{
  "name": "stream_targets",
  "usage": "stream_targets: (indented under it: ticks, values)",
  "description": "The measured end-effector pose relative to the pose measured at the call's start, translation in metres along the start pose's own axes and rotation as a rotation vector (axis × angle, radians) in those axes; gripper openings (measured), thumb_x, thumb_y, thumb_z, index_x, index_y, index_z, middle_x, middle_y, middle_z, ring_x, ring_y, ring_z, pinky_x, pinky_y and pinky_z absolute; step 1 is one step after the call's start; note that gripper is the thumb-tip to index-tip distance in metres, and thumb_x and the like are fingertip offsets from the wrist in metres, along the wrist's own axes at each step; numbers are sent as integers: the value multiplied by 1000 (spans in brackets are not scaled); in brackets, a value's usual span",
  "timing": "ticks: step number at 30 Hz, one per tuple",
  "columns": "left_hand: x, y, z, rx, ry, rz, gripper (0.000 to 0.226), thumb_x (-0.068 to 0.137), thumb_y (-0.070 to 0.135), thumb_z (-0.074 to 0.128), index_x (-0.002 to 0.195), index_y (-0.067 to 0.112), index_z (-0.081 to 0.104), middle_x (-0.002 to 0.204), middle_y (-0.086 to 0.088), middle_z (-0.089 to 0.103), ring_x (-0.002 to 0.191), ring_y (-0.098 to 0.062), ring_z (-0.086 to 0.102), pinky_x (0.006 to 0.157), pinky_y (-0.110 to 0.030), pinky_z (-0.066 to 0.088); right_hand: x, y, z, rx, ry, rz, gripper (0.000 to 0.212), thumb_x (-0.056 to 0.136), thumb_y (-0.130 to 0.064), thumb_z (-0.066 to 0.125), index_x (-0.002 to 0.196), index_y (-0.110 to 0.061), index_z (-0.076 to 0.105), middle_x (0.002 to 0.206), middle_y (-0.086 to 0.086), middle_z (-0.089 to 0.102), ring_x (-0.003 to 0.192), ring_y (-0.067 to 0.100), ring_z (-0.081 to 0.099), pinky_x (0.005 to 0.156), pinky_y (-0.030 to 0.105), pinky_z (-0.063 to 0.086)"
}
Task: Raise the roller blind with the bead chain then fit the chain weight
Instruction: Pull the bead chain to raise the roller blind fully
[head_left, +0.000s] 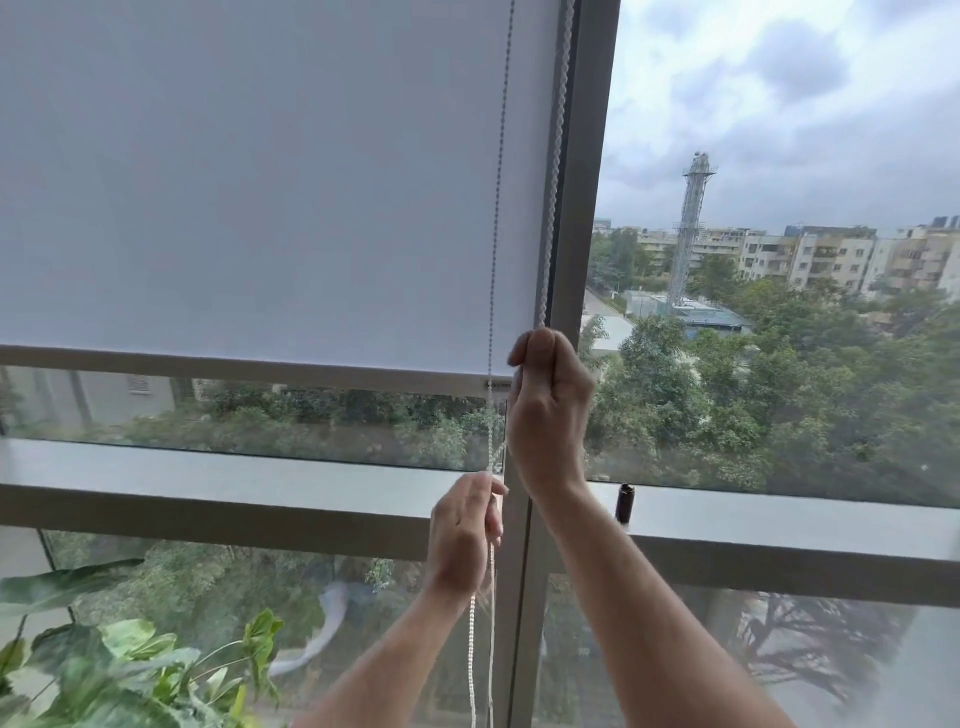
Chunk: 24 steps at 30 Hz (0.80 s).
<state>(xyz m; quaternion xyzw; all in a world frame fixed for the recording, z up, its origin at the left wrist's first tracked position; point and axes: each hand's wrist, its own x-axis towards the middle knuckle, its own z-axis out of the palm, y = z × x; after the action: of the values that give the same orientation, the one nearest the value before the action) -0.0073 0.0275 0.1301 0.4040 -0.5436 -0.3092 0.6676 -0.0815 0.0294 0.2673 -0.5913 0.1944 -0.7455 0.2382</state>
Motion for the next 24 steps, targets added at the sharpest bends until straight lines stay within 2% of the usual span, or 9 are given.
stream_targets:
  ticks: [2,5,8,11,14,17,21,23,24]
  values:
    - [10,1,-9,123,53,-34,43,97,47,31,94,20,65,77,0,70,73,-17,67,69,-33,56,-23,14,-2,-50,-18,31,33,102,-29,40,72,-20,52,56,-11,44,46,9,36,42,29,29]
    - [23,20,-16,212,96,-13,50,97,55,25,107,25,64,99,4,71,95,-13,69,82,-30,56,-57,30,-5,-115,-14,82,33,101,-24,40,71,-26,53,60,-15,53,51,1,45,50,15,36]
    - [33,59,-10,86,64,93,46,97,49,29,106,22,65,95,-4,72,89,-15,70,79,-34,55,-84,42,-9,-155,-27,119,35,99,-15,41,70,-30,52,63,-17,57,55,1,48,55,15,37]
    - [43,108,-1,-177,-113,198,42,99,40,32,107,12,62,87,-14,70,82,-27,69,75,-42,56,-114,55,-14,-215,-47,159,34,100,-18,41,68,-25,50,60,-14,49,53,4,38,52,26,32]
    - [51,142,6,-285,-263,201,32,103,31,38,103,11,63,68,-3,63,57,-15,60,51,-27,51,-142,67,-23,-246,-57,208,35,100,-19,40,68,-25,49,59,-11,46,52,4,35,51,27,30]
    - [51,146,15,-271,-162,112,35,105,24,41,81,17,66,50,9,42,42,-5,34,40,-19,28,-151,71,-33,-232,-89,258,34,100,-20,40,67,-23,51,58,-11,47,52,3,36,51,24,31]
    - [42,139,24,-297,-56,186,38,105,20,42,73,20,63,48,9,39,40,-5,29,37,-22,23,-136,71,-38,-29,-202,466,41,95,-49,44,69,-22,61,52,-10,43,46,8,36,47,27,31]
    - [40,138,25,-287,-45,201,38,104,19,42,73,21,63,49,8,39,40,-5,30,37,-22,24,-124,70,-42,-59,-267,491,55,90,-62,34,69,-25,69,57,-5,57,50,14,52,51,30,45]
    - [40,137,26,-273,-39,205,38,104,19,42,73,22,63,49,6,39,41,-5,30,37,-21,24,-115,69,-45,-100,-283,483,63,90,-64,26,73,-26,72,65,-2,68,59,16,64,60,30,52]
